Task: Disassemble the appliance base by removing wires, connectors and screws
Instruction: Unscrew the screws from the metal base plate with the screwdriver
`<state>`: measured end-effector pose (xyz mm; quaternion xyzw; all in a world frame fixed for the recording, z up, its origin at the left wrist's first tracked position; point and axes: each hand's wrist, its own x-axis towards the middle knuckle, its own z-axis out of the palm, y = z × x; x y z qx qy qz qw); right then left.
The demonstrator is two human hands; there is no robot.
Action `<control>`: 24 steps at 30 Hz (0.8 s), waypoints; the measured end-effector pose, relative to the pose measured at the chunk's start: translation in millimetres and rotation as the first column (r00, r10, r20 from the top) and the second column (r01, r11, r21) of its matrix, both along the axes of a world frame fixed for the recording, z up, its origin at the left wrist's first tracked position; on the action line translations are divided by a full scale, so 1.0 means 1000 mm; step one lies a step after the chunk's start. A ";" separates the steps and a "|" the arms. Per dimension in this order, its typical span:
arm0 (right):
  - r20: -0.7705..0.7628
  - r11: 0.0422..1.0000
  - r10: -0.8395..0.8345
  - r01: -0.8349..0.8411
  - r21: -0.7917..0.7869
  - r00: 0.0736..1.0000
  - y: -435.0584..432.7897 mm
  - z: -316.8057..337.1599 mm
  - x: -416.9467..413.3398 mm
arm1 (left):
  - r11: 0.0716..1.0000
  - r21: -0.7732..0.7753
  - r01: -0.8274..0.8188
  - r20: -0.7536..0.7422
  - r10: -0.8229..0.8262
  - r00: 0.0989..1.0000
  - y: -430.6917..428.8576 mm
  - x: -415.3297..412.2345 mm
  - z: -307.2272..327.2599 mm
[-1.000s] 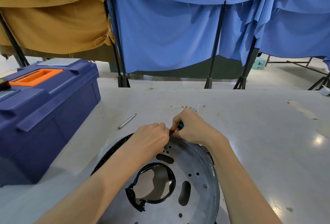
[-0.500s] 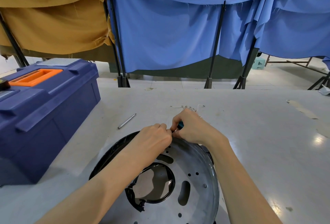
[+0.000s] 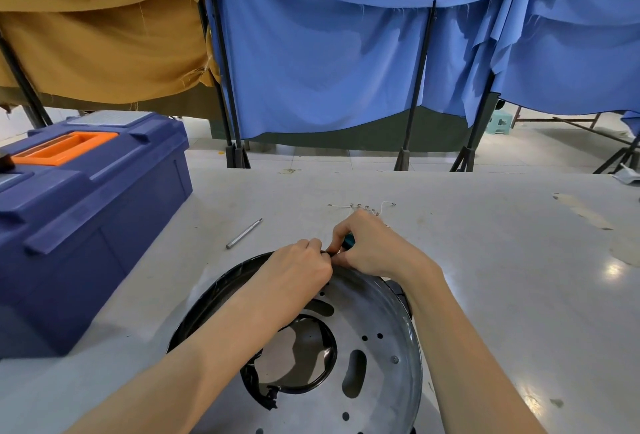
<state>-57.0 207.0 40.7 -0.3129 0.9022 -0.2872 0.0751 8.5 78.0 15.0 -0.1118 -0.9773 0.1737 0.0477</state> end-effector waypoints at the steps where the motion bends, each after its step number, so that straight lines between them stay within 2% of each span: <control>1: 0.001 1.000 0.000 0.000 0.000 1.000 0.000 0.000 0.000 | 1.000 -0.014 -0.001 0.006 0.001 1.000 0.003 0.003 0.002; 3: 0.002 1.000 0.002 -0.002 -0.001 1.000 0.000 0.000 0.000 | 0.994 -0.096 0.056 -0.082 -0.064 0.995 0.006 0.010 0.007; 5: 0.001 1.000 0.004 -0.004 -0.001 1.000 0.000 0.001 0.001 | 0.989 -0.110 0.095 -0.161 -0.112 0.981 0.009 0.014 0.013; 8: 0.000 1.000 0.000 0.000 -0.006 1.000 0.000 0.001 0.001 | 0.987 -0.146 0.064 -0.119 -0.082 0.990 0.011 0.011 0.007; 16: -0.006 1.000 -0.004 0.004 0.008 1.000 0.000 0.001 0.002 | 0.989 -0.136 0.054 -0.198 -0.081 0.977 0.017 0.014 0.002; 22: -0.002 1.000 0.005 -0.005 0.006 1.000 0.000 0.001 0.001 | 0.996 -0.058 0.070 -0.194 -0.080 0.978 0.012 0.016 0.008; 24: 0.004 1.000 0.007 -0.007 -0.004 1.000 0.000 0.001 0.001 | 0.997 -0.046 0.056 -0.148 -0.062 0.987 0.013 0.017 0.013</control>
